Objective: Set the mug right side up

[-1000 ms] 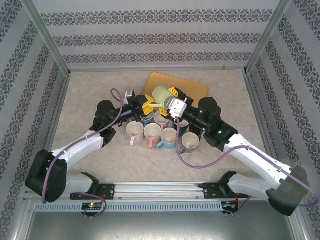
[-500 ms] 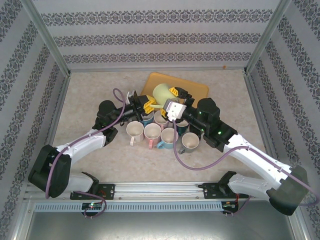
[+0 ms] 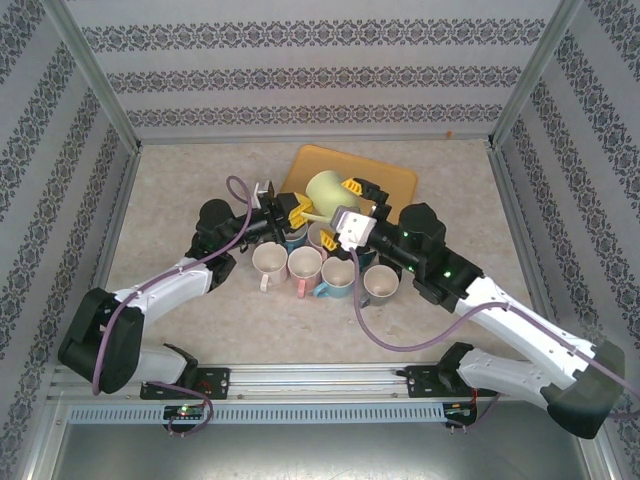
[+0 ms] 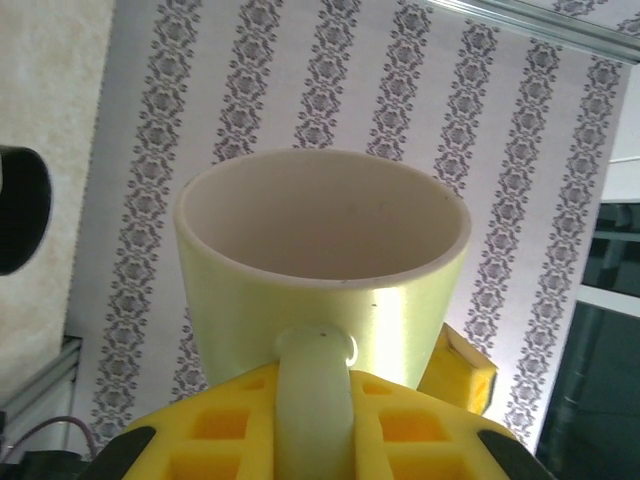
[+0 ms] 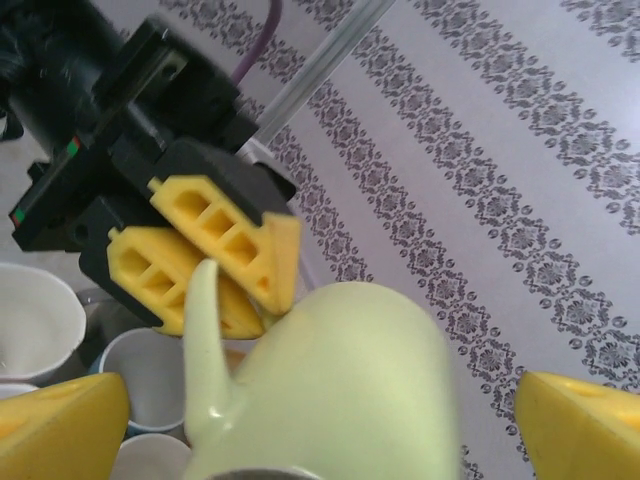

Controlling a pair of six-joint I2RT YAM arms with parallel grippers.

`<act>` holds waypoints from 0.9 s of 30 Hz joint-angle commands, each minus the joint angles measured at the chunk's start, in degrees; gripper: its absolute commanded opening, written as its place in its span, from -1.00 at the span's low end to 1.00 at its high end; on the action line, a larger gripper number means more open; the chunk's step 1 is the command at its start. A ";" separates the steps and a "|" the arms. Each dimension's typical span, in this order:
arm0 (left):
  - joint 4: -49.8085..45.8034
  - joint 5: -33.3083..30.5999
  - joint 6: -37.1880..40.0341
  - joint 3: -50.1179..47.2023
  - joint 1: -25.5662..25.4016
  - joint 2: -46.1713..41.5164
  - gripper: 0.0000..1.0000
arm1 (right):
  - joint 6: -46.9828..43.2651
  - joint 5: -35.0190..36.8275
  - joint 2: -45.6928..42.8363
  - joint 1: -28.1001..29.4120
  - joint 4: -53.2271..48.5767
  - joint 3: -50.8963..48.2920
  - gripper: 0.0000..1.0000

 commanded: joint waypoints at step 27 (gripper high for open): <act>-56.23 -36.84 116.07 -5.72 -37.92 -42.11 -1.00 | 53.24 3.76 -9.56 -15.78 -20.60 6.11 0.95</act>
